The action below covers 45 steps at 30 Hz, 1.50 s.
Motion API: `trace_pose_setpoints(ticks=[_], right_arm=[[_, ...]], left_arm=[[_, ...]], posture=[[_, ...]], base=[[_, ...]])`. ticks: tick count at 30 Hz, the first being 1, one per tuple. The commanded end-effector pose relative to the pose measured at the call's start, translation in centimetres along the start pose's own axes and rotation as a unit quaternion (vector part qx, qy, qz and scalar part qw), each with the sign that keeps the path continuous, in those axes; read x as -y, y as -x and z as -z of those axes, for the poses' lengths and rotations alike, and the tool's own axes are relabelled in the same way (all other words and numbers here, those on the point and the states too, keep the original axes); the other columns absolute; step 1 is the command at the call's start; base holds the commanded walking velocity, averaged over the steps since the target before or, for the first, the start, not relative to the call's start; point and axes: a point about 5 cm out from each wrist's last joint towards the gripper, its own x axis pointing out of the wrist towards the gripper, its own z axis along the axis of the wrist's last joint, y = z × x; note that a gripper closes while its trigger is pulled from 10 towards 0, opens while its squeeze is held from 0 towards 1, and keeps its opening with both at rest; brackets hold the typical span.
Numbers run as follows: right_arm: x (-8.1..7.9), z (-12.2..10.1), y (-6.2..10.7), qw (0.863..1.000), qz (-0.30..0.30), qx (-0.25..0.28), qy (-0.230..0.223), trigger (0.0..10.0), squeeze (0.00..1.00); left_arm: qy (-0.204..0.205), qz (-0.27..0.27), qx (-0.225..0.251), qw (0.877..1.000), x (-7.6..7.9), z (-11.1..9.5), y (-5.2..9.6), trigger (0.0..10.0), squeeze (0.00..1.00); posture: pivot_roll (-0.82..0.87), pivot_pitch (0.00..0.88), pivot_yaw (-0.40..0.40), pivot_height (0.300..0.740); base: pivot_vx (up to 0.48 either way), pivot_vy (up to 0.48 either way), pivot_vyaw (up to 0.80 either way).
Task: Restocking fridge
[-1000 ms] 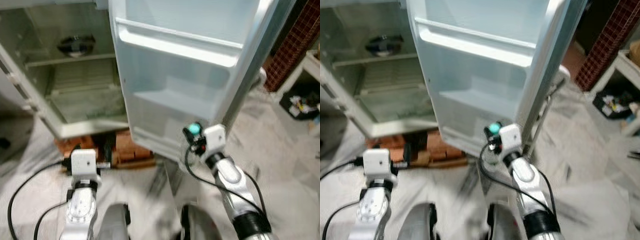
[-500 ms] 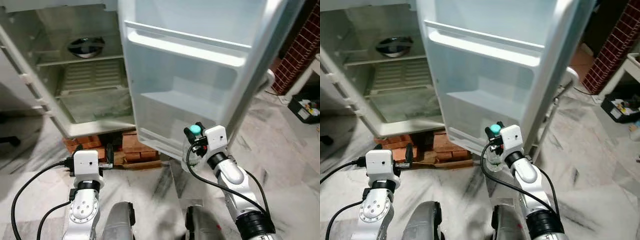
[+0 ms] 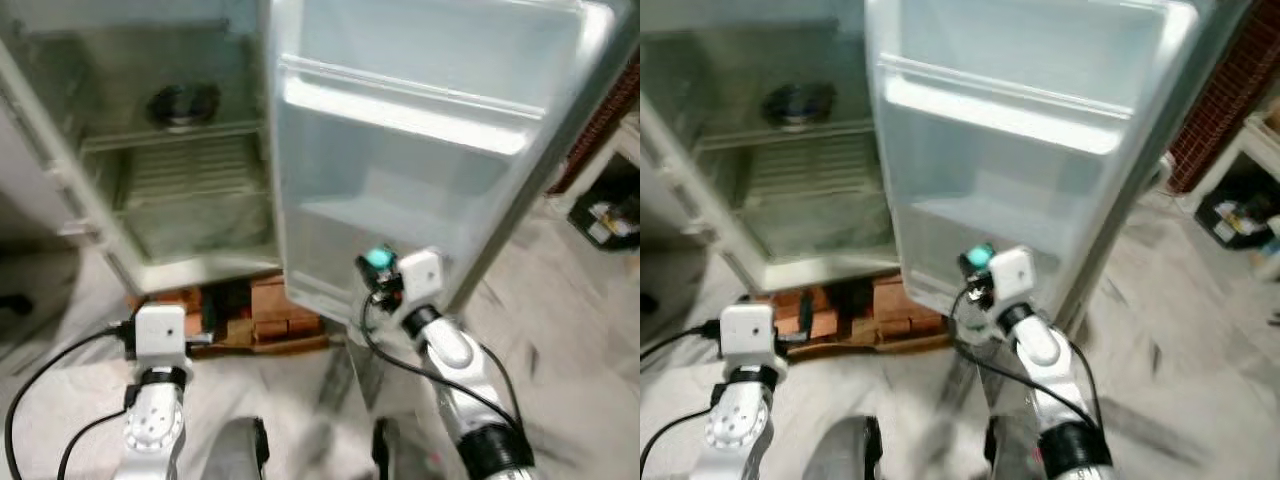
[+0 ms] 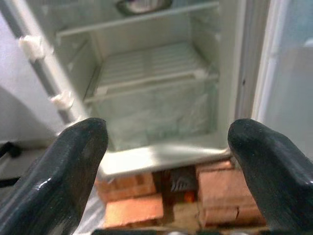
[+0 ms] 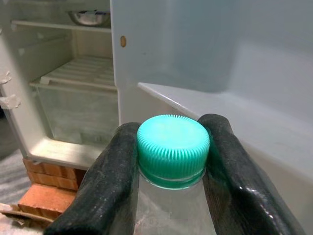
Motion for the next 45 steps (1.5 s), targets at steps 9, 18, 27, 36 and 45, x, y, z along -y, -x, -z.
trace_pose_setpoints(ticks=[9, 18, 27, 36, 45], right_arm=[[0.93, -0.28, 0.22, 1.0, 0.012, 0.005, 0.012, 10.0, 0.0], [0.94, -0.33, 0.08, 1.0, 0.01, 0.006, 0.013, 10.0, 0.0], [0.93, -0.26, 0.01, 1.0, 0.01, 0.004, 0.015, 10.0, 0.0], [0.72, -0.18, 0.04, 1.0, 0.007, 0.004, 0.014, 10.0, 0.0], [0.2, -0.08, -0.11, 1.0, 0.0, 0.003, 0.011, 10.0, 0.0]], left_arm=[[-0.004, 0.012, -0.005, 1.0, 0.67, 0.22, 0.25, 10.0, 0.0], [-0.007, 0.014, 0.002, 1.0, 0.68, 0.07, 0.21, 10.0, 0.0], [-0.004, 0.011, 0.001, 1.0, 0.64, 0.14, 0.18, 10.0, 0.0], [-0.003, 0.009, -0.003, 1.0, 0.66, 0.3, 0.29, 10.0, 0.0], [-0.003, 0.006, -0.006, 1.0, 0.67, 0.45, 0.55, 10.0, 0.0]], posture=[[-0.02, 0.065, 0.023, 0.635], [-0.02, 0.064, 0.018, 0.635], [-0.02, 0.059, 0.018, 0.635], [-0.02, 0.063, 0.018, 0.635], [-0.02, 0.07, 0.019, 0.595]], base=[[0.059, 0.0, 0.0], [0.0, -0.187, 0.0], [0.0, -0.143, 0.0], [0.0, 0.0, 0.0], [0.0, 0.0, 0.0]])
